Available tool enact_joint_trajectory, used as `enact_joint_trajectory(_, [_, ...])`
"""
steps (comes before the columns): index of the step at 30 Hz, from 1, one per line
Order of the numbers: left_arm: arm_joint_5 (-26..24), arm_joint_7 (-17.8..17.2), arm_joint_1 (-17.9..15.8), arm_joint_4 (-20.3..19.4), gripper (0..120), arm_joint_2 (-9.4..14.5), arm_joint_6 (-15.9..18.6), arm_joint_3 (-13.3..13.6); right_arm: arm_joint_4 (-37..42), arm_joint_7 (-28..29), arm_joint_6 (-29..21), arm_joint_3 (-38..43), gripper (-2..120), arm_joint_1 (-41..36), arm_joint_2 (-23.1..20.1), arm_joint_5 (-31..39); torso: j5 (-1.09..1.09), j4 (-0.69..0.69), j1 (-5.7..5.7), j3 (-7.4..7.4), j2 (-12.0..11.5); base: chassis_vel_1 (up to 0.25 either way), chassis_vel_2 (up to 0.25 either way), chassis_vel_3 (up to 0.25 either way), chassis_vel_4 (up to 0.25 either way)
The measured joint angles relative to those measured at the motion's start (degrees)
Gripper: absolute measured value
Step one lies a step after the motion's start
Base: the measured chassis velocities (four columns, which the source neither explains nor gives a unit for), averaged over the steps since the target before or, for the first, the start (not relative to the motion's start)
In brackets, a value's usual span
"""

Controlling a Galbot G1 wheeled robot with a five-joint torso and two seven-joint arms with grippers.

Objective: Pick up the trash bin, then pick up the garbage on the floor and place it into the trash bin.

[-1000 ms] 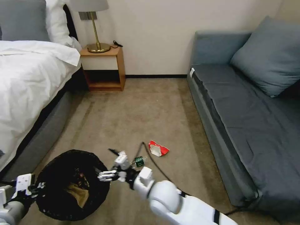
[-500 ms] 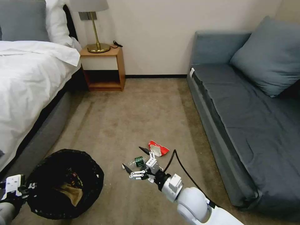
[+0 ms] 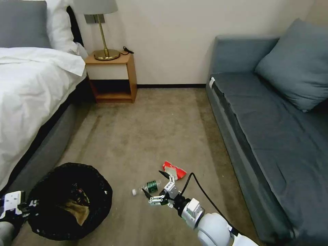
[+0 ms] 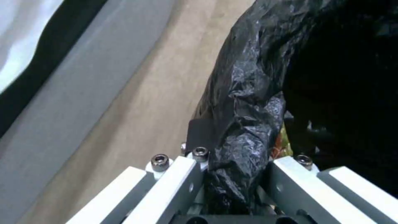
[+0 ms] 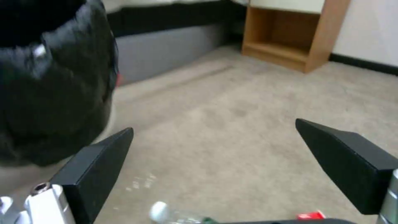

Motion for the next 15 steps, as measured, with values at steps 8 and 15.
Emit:
enact_joint_trajectory(8, [0.0,0.0,-0.4,0.5,3,0.3,0.0,0.4,-3.2,0.3,-2.4,0.3,100,0.0,-0.8,-2.2,-0.01,0.0,0.0,0.0,0.0,-0.22,0.209,0.206,-0.211])
enact_joint_trajectory(15, [0.0,0.0,-0.6,1.0,3,0.6,0.0,0.5,-7.0,-3.0,-9.2,0.8,100,1.6,-1.7,1.8,-0.02,0.0,0.01,0.01,0.0,-0.156,0.163,0.135,-0.151])
